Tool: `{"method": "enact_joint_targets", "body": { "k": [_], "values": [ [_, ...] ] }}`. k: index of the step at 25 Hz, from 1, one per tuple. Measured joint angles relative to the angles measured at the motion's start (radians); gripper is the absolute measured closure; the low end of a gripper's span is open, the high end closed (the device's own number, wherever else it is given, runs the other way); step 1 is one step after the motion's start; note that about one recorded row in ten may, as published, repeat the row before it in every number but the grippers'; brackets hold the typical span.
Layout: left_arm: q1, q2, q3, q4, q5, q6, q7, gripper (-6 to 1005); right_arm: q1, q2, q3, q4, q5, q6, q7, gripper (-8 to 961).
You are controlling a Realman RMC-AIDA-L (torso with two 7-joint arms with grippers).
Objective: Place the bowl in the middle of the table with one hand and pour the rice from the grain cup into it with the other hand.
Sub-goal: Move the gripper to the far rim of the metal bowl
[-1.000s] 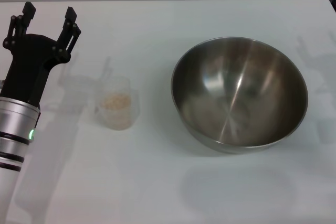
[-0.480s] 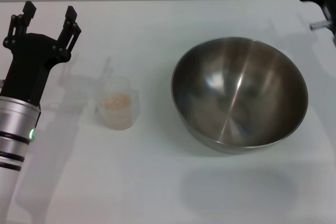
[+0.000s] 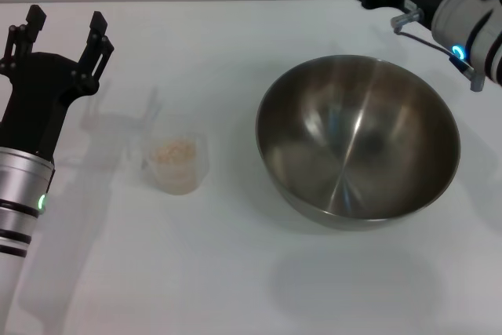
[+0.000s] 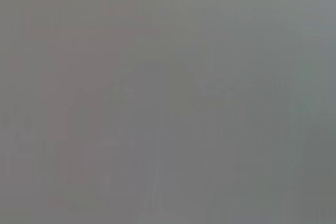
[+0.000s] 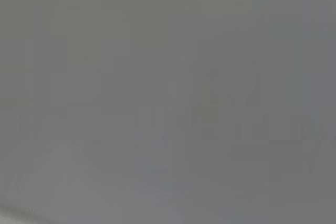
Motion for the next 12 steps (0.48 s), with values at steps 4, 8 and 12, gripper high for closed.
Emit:
{"method": "enact_joint_targets", "body": {
  "k": [4,8,12],
  "values": [
    [0.0,0.0,-0.001,0.009,-0.001,-0.003,0.0,187,0.016,-0.002,0.062,-0.192,0.0,0.365,0.002,159],
    [0.0,0.0,-0.004,0.017,-0.002,-0.001,0.0,187,0.076,-0.002,0.17,-0.326,0.001,0.73,0.002,159],
    [0.001,0.002,-0.009,0.018,-0.002,0.0,0.0,187,0.16,-0.002,0.285,-0.352,0.002,0.987,0.002,160]
  ]
}}
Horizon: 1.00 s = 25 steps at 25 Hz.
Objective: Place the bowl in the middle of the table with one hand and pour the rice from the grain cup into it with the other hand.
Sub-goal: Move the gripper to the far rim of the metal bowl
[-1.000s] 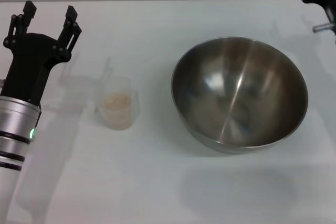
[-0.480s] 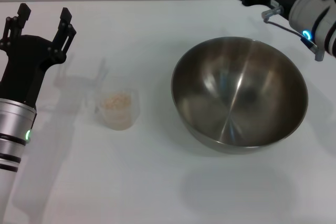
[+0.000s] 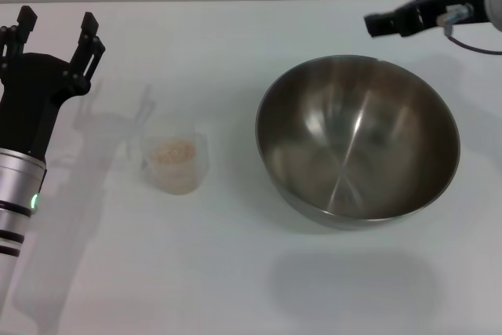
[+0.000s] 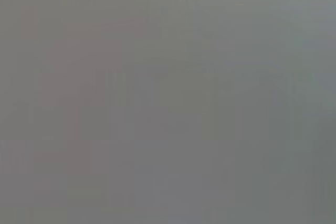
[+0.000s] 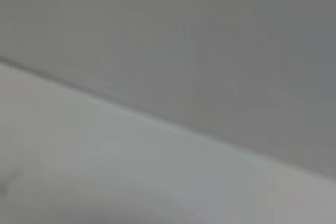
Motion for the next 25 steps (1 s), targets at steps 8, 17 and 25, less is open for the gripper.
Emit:
{"method": "enact_joint_targets", "body": {
  "k": [8,17,25],
  "values": [
    [0.002,0.001,-0.008,0.011,0.0,0.002,0.0,187,0.161,-0.005,0.162,0.17,-0.001,0.239,-0.066,161],
    [-0.001,0.001,-0.009,0.015,0.0,0.002,0.0,187,0.214,-0.011,0.192,0.327,-0.014,0.267,-0.119,178],
    [-0.007,0.001,-0.014,0.017,0.001,0.002,0.0,187,0.238,-0.012,0.195,0.447,-0.014,0.228,-0.154,192]
  ]
}}
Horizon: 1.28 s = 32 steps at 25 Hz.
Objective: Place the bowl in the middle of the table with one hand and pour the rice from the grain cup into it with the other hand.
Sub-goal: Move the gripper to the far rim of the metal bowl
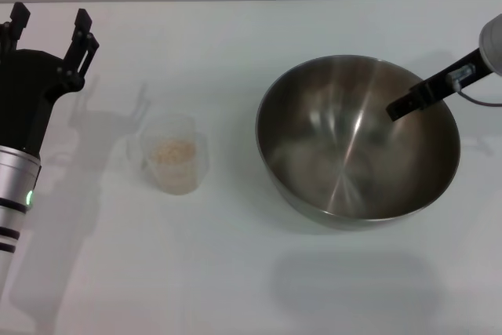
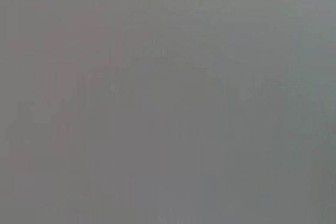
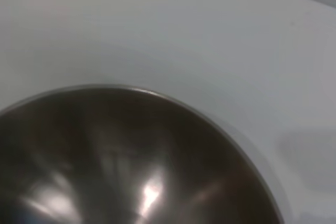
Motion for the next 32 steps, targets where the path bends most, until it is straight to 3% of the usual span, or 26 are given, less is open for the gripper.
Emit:
{"method": "enact_joint_targets", "body": {
  "k": [7,13,18,26,32],
  "values": [
    [-0.001,0.0,-0.003,0.0,0.0,0.005,0.0,187,0.008,0.004,0.001,0.056,0.0,-0.027,-0.03,205],
    [0.001,-0.002,-0.002,-0.001,0.0,0.009,0.0,187,0.011,0.004,0.001,0.077,0.0,-0.031,-0.051,382],
    [0.002,-0.002,-0.002,-0.001,0.001,0.01,0.0,187,0.0,0.007,0.001,0.069,0.001,-0.036,-0.063,638],
    [0.008,-0.002,-0.002,-0.007,0.005,0.013,0.0,189,-0.012,0.006,0.001,0.047,0.008,-0.036,-0.079,860],
    [0.014,-0.003,0.0,-0.012,0.005,0.022,0.0,191,-0.048,0.006,0.02,-0.056,0.009,-0.035,-0.08,920]
  ]
}}
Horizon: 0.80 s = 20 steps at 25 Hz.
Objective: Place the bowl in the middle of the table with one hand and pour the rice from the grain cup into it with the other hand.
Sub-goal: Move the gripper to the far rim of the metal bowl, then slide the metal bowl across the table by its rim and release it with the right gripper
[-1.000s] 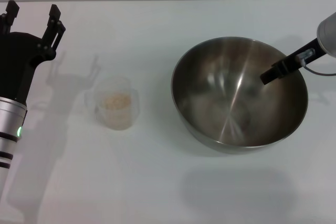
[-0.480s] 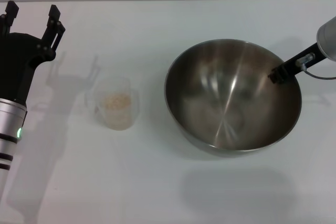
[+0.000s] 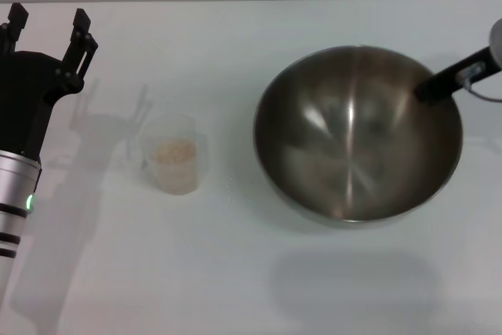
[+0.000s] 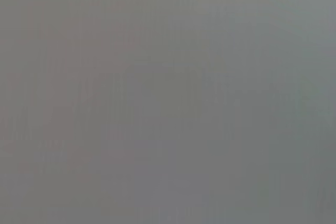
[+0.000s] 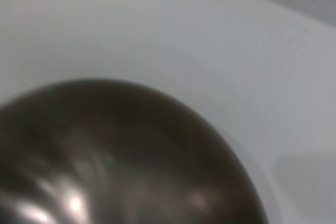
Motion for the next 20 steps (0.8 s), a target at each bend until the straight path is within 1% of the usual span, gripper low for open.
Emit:
{"method": "enact_joint_targets", "body": {
  "k": [4,11,15,20],
  "values": [
    [0.002,0.0,0.001,-0.002,0.0,0.001,0.0,193,-0.017,0.001,0.02,-0.075,0.019,0.0,-0.005,942],
    [0.002,0.0,0.002,-0.002,0.0,0.006,0.0,196,-0.03,0.001,0.02,-0.123,0.124,-0.007,-0.01,946],
    [0.001,0.0,0.002,-0.002,0.0,0.009,0.0,197,-0.023,0.002,0.012,-0.101,0.165,-0.017,-0.013,945],
    [-0.004,0.002,0.002,0.003,0.001,0.021,0.0,199,-0.003,0.003,-0.02,-0.019,0.206,-0.046,-0.021,945]
  ]
}}
